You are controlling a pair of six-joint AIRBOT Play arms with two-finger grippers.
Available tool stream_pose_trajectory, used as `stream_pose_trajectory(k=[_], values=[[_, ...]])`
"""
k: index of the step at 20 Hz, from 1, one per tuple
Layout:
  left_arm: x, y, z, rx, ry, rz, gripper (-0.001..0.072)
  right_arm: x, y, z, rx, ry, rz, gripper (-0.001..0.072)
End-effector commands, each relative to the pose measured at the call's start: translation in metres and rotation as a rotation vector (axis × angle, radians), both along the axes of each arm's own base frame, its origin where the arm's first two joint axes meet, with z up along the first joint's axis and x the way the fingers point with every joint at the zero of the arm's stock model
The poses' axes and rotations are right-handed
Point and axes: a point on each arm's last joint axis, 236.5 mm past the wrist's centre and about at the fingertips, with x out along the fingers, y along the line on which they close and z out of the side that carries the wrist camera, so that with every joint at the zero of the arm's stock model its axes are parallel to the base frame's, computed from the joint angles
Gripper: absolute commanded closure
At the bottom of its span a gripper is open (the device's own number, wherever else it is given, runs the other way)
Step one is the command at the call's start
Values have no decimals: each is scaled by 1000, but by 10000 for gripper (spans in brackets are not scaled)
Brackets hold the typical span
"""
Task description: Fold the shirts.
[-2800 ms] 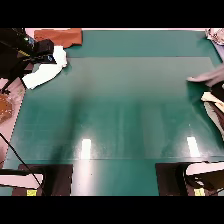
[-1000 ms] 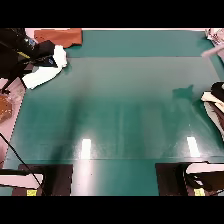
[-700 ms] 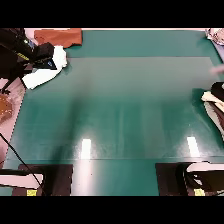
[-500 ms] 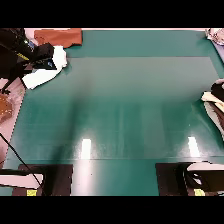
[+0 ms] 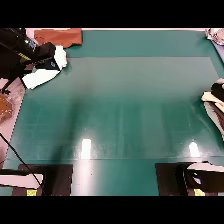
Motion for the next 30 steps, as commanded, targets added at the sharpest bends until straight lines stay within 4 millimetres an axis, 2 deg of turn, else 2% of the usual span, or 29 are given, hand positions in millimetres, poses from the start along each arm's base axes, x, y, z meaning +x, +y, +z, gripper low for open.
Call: stream_pose_trajectory(k=[1,3,5,6,8,9,11,12,13,14,15,16,17,18,19,20,21,22,23,26,28,30], values=[[-2,-5,3,-20,1,-16,686,-46,4,-33,87,189,-99,692],[-3,-5,2,-18,5,-17,686,-56,6,-57,141,246,-130,683],[-4,-5,2,-18,5,-17,686,-79,6,-83,186,348,-198,574],[-4,-4,2,-18,6,-17,685,-93,6,-92,201,402,-237,545],[-3,-4,2,-18,4,-17,686,-112,9,-103,222,483,-275,535],[-3,-5,2,-17,3,-22,686,-118,8,-103,218,505,-295,442],[-3,-5,2,-16,2,-24,686,-130,3,-88,180,535,-340,148],[-3,-4,2,-16,1,-24,686,-129,0,-74,153,513,-348,33],[-3,-5,3,-15,-2,-28,686,-126,-4,-59,120,486,-356,2],[-3,-5,4,-12,-17,-41,685,-117,-6,-41,87,428,-349,2],[-2,-5,8,-12,-42,-46,685,-94,-6,-20,55,314,-305,2],[1,-5,17,-13,-92,-59,685,-57,0,3,39,157,-223,6],[5,-6,28,-12,-160,-71,686,-14,19,30,47,-25,-89,10],[12,-3,41,-2,-236,-71,686,20,48,55,55,-169,73,17],[15,2,51,14,-287,-45,686,51,87,77,58,-301,276,158],[14,10,61,33,-335,-17,686,69,123,92,68,-403,430,393],[11,17,67,51,-373,9,686,81,156,101,88,-486,548,550],[5,24,70,68,-405,28,686,88,183,105,123,-549,622,633],[-3,34,71,96,-442,60,686,92,209,103,161,-593,687,692],[-37,64,59,156,-587,162,686,93,274,72,224,-591,833,693],[-61,71,34,128,-652,221,686,87,316,38,215,-488,952,693],[-80,73,3,116,-660,240,686,73,338,-9,115,-272,1035,692]])
